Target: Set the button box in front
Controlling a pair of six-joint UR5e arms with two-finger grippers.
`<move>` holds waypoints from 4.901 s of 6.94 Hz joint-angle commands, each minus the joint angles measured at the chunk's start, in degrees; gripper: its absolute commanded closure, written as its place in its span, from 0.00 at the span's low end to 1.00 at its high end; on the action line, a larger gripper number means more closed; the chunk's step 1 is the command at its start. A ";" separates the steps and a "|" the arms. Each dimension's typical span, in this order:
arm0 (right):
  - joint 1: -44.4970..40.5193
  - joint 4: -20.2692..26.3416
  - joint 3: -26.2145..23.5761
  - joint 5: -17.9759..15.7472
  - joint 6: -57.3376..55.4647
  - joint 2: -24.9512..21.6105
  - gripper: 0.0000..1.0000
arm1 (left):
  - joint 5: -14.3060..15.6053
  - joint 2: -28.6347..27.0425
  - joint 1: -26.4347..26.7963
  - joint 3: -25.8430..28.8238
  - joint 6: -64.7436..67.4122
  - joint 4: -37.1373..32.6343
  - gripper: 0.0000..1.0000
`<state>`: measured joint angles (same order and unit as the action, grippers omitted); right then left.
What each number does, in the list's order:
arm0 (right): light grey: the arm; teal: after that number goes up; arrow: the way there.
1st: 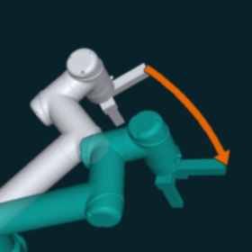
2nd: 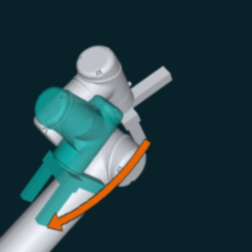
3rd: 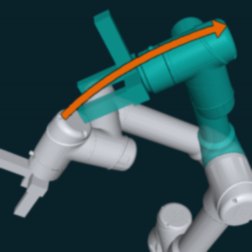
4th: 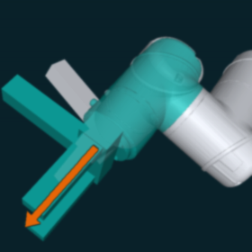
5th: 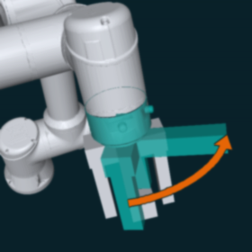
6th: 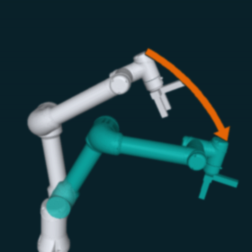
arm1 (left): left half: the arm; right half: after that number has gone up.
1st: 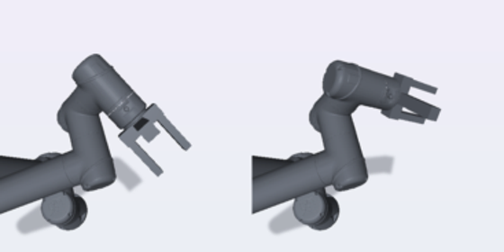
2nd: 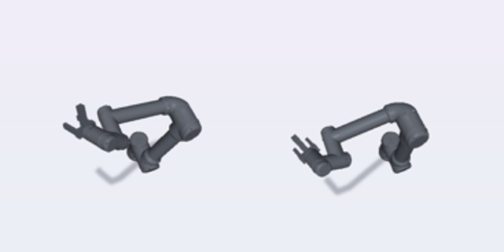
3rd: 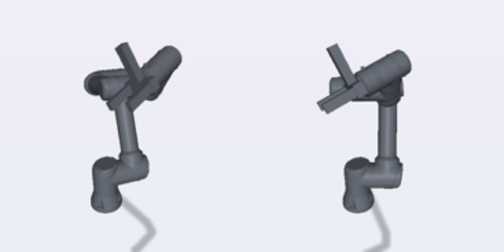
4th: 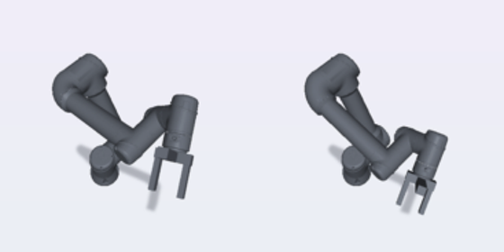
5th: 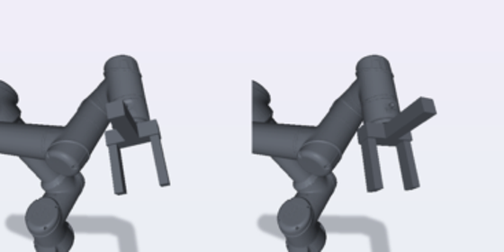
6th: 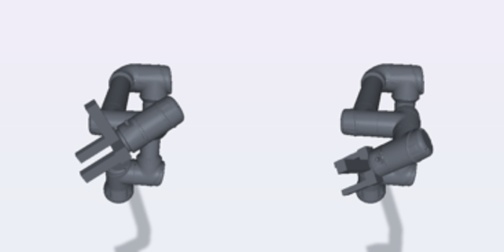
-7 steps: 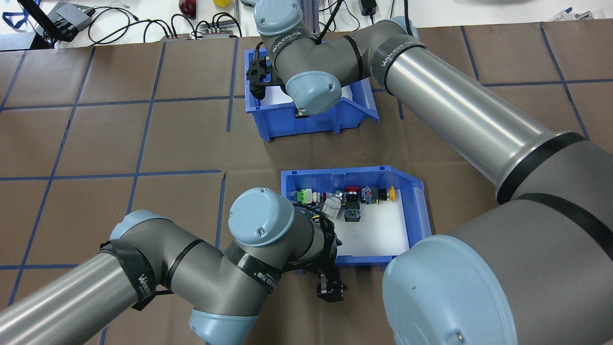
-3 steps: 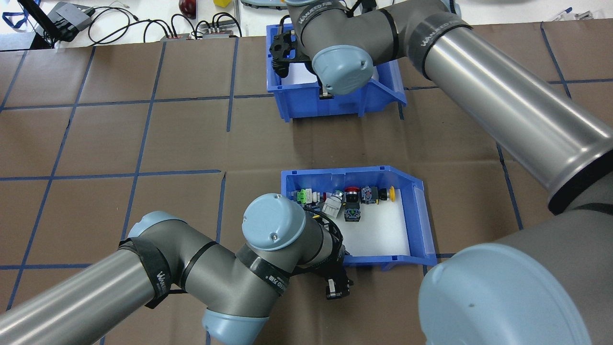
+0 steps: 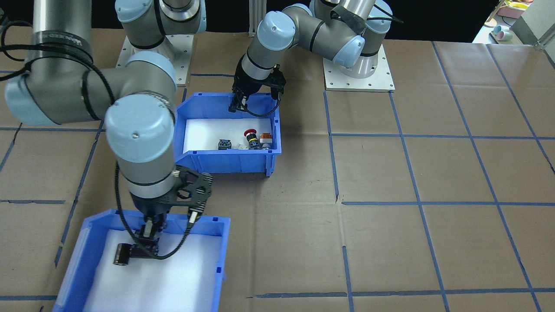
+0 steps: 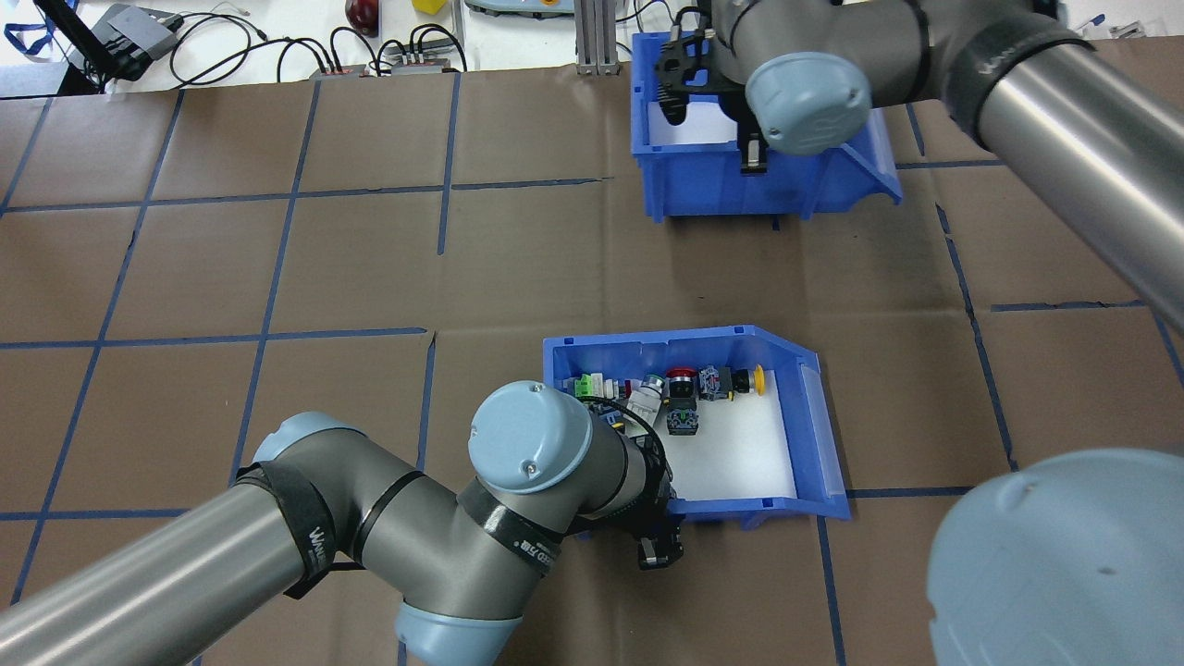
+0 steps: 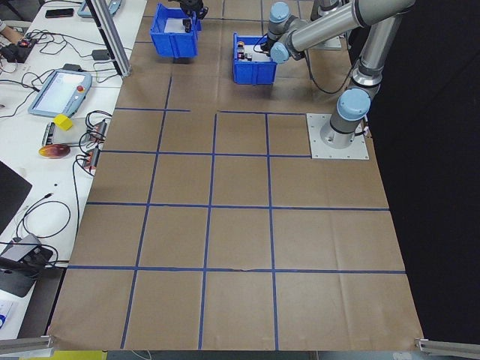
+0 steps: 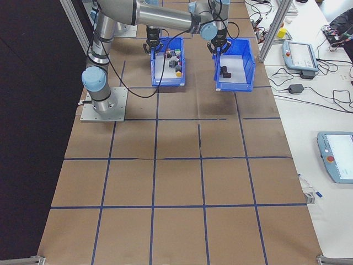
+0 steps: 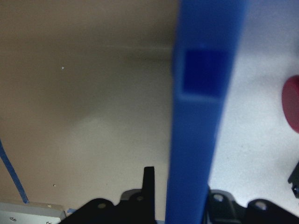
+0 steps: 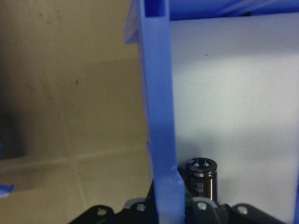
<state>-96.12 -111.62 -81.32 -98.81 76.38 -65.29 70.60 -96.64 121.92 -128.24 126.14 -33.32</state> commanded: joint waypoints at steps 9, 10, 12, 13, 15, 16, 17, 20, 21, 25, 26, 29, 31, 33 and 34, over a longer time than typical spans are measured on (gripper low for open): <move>24.48 -0.80 -21.31 5.38 29.44 -19.50 0.94 | 2.17 -5.78 -19.27 19.29 -21.55 -13.17 1.00; 25.01 -0.80 -23.42 5.38 29.53 -21.36 0.94 | 2.00 -10.27 -18.83 22.99 -21.81 -13.00 1.00; 25.10 -0.80 -26.86 5.12 30.76 -24.70 0.94 | 0.33 -18.54 -18.74 31.25 -23.40 -12.30 1.00; 25.10 -0.80 -28.27 4.94 30.84 -25.76 0.94 | 0.33 -21.19 -18.65 33.47 -23.40 -12.30 0.98; 25.10 -0.80 -29.15 4.59 30.85 -26.65 0.94 | 0.68 -22.01 -19.00 34.28 -23.49 -12.30 0.58; 25.10 -0.80 -29.25 4.59 30.85 -26.65 0.94 | 0.59 -21.57 -18.91 34.45 -23.05 -12.04 0.31; 25.10 -0.88 -29.94 4.59 30.76 -26.73 0.94 | 0.50 -20.26 -18.65 33.67 -23.13 -12.55 0.02; 25.02 -0.62 -31.34 4.94 30.14 -28.30 0.94 | 1.20 -6.69 -22.75 32.88 -51.64 -31.80 0.02; 24.93 -0.79 -34.05 5.20 29.62 -30.67 0.94 | 1.21 -0.89 -26.26 32.87 -60.66 -41.55 0.01; 24.23 -0.80 -44.60 5.29 24.63 -42.09 0.94 | 12.63 15.75 -32.00 32.87 -106.51 -67.99 0.01; 22.75 -0.80 -45.84 5.38 22.87 -43.60 0.94 | 14.29 17.87 -33.49 32.79 -119.16 -69.15 0.01; 10.47 -0.79 -46.99 5.21 12.08 -44.31 0.94 | 22.04 21.32 -33.77 32.61 -133.44 -68.55 0.00; 0.98 -2.10 -47.09 5.21 3.55 -44.05 0.93 | 21.08 21.49 -33.59 32.52 -137.53 -68.20 0.00; -5.37 -3.16 -47.18 5.29 -4.02 -43.61 0.93 | 20.81 20.79 -33.68 32.43 -139.68 -64.69 0.00; -8.27 -4.39 -47.18 5.38 -4.66 -43.09 0.93 | 20.81 20.27 -33.68 32.52 -139.24 -63.11 0.00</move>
<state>-100.74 -114.80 -128.48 -93.52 73.81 -108.85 91.46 -75.91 88.26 -95.77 -13.01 -98.36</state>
